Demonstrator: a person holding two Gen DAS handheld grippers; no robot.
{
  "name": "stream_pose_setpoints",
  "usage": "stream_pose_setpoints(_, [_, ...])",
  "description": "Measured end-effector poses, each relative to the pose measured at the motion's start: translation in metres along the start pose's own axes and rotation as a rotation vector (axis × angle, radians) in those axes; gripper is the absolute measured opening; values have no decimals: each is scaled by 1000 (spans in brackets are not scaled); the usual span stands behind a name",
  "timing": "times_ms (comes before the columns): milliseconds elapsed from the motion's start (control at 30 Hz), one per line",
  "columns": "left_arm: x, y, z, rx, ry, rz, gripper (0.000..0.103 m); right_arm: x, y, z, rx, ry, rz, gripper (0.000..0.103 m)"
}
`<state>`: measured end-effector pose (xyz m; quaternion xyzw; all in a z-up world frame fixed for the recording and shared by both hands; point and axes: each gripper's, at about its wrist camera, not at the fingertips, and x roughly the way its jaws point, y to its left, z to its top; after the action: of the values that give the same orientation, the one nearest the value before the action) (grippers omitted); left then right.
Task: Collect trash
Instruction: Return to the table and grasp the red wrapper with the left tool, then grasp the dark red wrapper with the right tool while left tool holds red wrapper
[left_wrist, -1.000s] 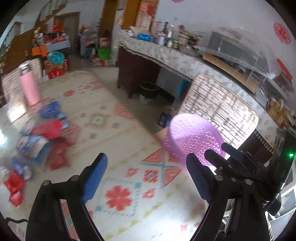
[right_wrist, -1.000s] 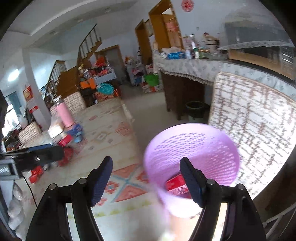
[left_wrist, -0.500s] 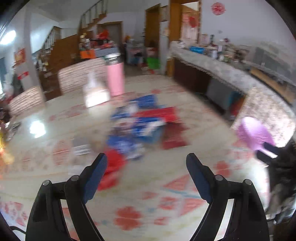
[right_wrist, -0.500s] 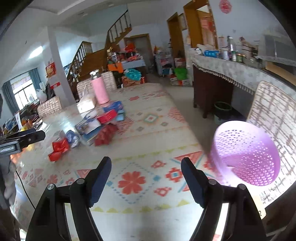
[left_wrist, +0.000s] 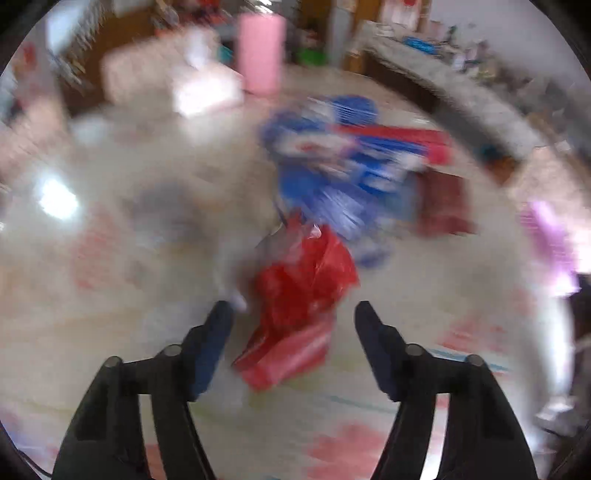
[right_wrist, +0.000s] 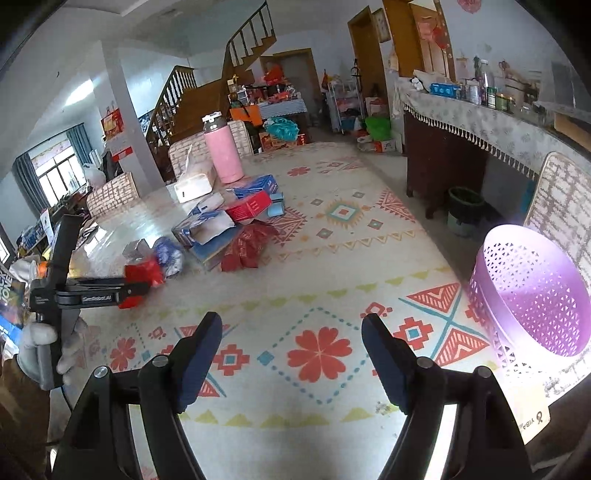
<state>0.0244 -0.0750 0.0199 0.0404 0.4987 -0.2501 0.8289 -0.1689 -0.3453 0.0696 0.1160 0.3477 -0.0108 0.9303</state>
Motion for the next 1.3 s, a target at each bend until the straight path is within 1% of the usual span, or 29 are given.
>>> stream_pose_setpoints(33, [0, -6, -3, 9, 23, -81, 60, 2, 0, 0, 0, 4, 2, 82])
stream_pose_setpoints(67, [-5, -14, -8, 32, 23, -113, 60, 3, 0, 0, 1, 9, 3, 82])
stream_pose_setpoints(100, [-8, -17, -11, 48, 11, -100, 60, 4, -1, 0, 1, 13, 4, 82])
stream_pose_setpoints(167, [-17, -24, -13, 69, -35, -31, 62, 9, -2, -1, 3, 23, 5, 82])
stream_pose_setpoints(233, [-18, -29, -11, 84, -80, 63, 68, 15, -1, -1, 8, 36, 14, 82])
stream_pose_setpoints(267, [-16, -32, -10, 89, -89, 94, 69, 19, 0, 0, 8, 44, 19, 82])
stream_pose_setpoints(333, [-4, -36, -5, 90, -80, 152, 69, 25, 3, 1, 7, 56, 26, 82])
stream_pose_setpoints(433, [10, -32, 5, 69, -68, 218, 69, 30, 9, 4, 0, 75, 52, 82])
stream_pose_setpoints(467, [14, -33, 5, 58, -54, 229, 66, 32, 11, 5, -6, 80, 54, 82])
stream_pose_setpoints(500, [14, -33, 5, 50, -51, 224, 58, 33, 13, 6, -12, 83, 54, 82])
stream_pose_setpoints(533, [11, -32, 4, 27, -50, 205, 31, 34, 14, 8, -18, 88, 56, 82])
stream_pose_setpoints(567, [8, -30, 4, 2, -40, 156, 16, 36, 15, 9, -19, 91, 58, 82])
stream_pose_setpoints(600, [6, -28, 4, -31, -34, 79, 12, 38, 15, 11, -20, 96, 62, 82])
stream_pose_setpoints(633, [-1, -24, 0, -64, -42, 1, 11, 41, 16, 14, -19, 102, 68, 82])
stream_pose_setpoints(667, [-8, -23, -2, -77, -69, -53, 11, 46, 17, 16, -16, 110, 75, 82])
stream_pose_setpoints(733, [-21, -24, -5, -59, -124, -131, 11, 57, 20, 23, -14, 123, 81, 82])
stream_pose_setpoints(800, [-27, -26, -7, -37, -154, -197, 11, 71, 25, 32, -24, 125, 73, 82])
stream_pose_setpoints(833, [-30, -27, -8, -29, -163, -204, 11, 76, 26, 36, -24, 129, 71, 82])
stream_pose_setpoints(867, [-31, -28, -9, -17, -169, -218, 11, 86, 27, 42, -14, 137, 74, 82])
stream_pose_setpoints(933, [-32, -30, -14, -3, -165, -281, 11, 104, 26, 53, 26, 151, 87, 82])
stream_pose_setpoints(1000, [-36, -34, -17, 11, -165, -298, 11, 119, 24, 63, 66, 156, 88, 82])
stream_pose_setpoints(1100, [-35, -37, -17, 33, -170, -321, 11, 143, 24, 77, 107, 167, 54, 82])
stream_pose_setpoints(1167, [-39, -40, -19, 50, -181, -343, 11, 157, 25, 81, 124, 176, 46, 82])
stream_pose_setpoints(1233, [-42, -42, -20, 58, -192, -347, 11, 170, 27, 83, 133, 191, 24, 82])
stream_pose_setpoints(1267, [-43, -42, -21, 59, -193, -344, 11, 175, 29, 83, 132, 199, 19, 81])
stream_pose_setpoints(1300, [-42, -43, -21, 58, -192, -342, 11, 180, 31, 81, 128, 207, 15, 76])
